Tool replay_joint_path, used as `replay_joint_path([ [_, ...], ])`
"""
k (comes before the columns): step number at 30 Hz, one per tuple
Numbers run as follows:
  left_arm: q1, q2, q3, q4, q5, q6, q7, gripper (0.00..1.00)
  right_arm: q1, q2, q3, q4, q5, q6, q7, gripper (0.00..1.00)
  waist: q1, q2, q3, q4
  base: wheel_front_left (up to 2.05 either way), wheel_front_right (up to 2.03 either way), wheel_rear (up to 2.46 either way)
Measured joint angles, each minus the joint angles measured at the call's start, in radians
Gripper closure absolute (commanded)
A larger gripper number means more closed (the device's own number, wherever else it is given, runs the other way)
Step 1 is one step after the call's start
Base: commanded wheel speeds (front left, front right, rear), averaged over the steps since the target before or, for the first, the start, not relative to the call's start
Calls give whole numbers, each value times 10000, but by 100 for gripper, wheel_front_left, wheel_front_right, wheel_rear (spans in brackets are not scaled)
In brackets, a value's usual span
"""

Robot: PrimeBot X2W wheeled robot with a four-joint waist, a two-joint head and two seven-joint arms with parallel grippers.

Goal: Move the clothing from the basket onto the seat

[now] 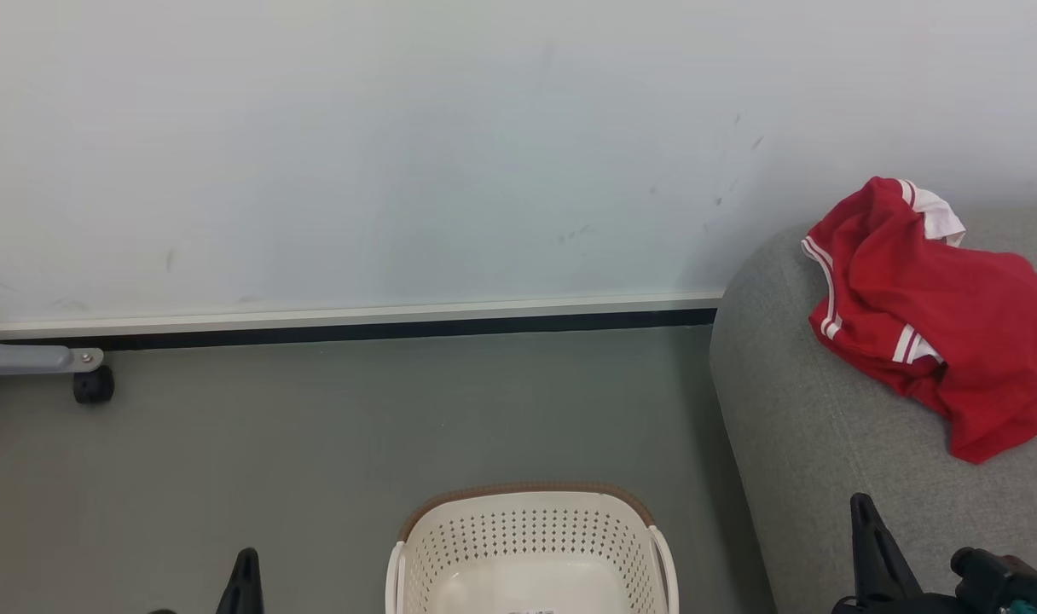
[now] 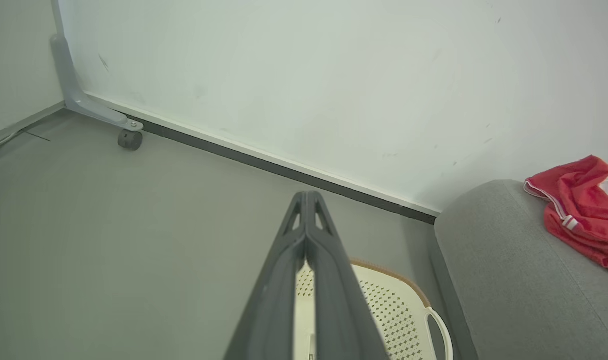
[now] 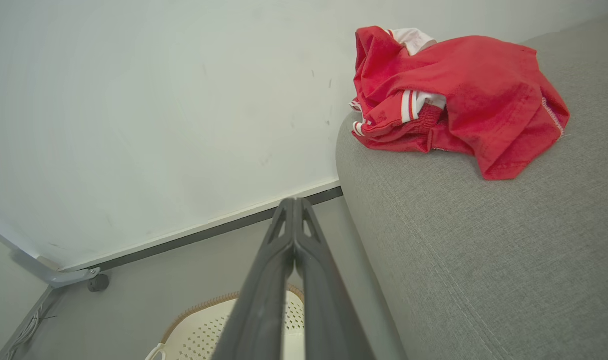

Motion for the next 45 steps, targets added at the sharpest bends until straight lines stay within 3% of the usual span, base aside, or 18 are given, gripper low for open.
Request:
replay_joint_path([
  [45,-917,-458,1237,477,-5264,-1062,1622,100,-452,357,-1427,242,5925,755,1664,100,0,1,178,-105,0,0,0],
])
